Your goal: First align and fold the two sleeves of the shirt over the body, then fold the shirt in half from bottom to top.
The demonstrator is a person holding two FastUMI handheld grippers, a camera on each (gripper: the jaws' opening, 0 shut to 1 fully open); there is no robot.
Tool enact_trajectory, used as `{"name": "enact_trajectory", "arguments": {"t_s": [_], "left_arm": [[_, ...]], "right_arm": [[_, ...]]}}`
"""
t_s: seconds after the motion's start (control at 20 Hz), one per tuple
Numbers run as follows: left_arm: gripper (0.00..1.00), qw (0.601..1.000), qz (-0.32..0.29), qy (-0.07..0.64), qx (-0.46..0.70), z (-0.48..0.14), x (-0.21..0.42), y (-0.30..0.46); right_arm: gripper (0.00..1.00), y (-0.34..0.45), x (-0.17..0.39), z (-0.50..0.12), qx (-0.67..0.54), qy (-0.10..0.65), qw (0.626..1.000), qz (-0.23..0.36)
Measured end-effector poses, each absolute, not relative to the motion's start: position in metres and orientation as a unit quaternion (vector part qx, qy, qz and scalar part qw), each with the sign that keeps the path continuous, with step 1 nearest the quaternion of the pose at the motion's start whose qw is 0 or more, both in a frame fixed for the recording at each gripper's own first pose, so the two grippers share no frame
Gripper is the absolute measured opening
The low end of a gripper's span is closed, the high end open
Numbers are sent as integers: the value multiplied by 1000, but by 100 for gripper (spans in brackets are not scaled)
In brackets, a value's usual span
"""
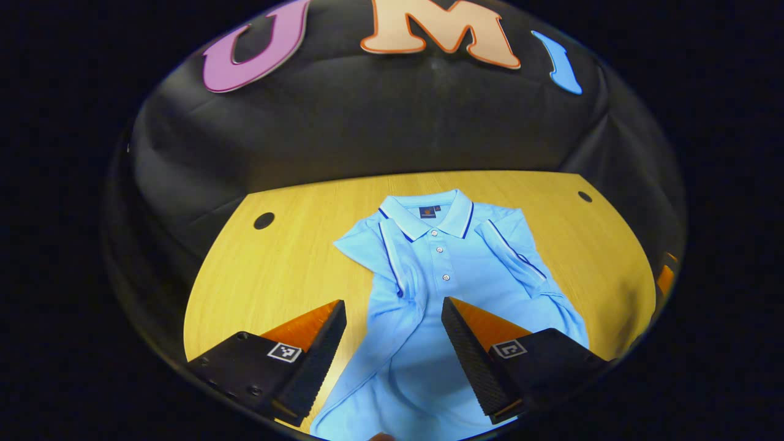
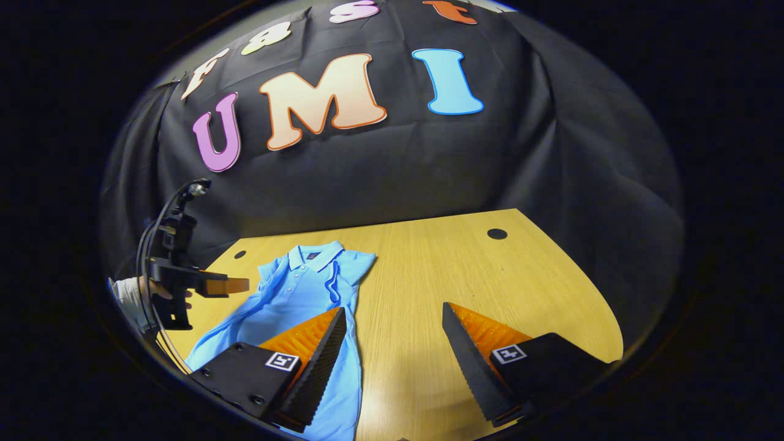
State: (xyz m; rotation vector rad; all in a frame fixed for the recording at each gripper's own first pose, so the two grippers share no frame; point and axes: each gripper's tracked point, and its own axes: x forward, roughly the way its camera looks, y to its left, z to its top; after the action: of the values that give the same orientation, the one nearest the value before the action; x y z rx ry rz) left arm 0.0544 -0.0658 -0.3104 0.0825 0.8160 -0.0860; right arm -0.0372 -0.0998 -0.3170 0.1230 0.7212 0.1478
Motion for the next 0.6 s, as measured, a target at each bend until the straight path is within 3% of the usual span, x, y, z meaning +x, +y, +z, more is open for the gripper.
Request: {"name": "enact_trajectory", "arguments": {"t_s": [0.25, 0.3, 0.6], "left_arm": [[96, 920, -40, 388, 43, -287, -31, -18], [96, 920, -44, 388, 40, -288, -47, -10], [96, 901, -55, 430, 30, -310, -140, 29]], "right_arm": [[98, -70, -76, -303, 53, 344, 934, 80], [94, -66, -89, -302, 48, 345, 934, 76], [98, -35, -184, -322, 27, 399, 914, 66]]}}
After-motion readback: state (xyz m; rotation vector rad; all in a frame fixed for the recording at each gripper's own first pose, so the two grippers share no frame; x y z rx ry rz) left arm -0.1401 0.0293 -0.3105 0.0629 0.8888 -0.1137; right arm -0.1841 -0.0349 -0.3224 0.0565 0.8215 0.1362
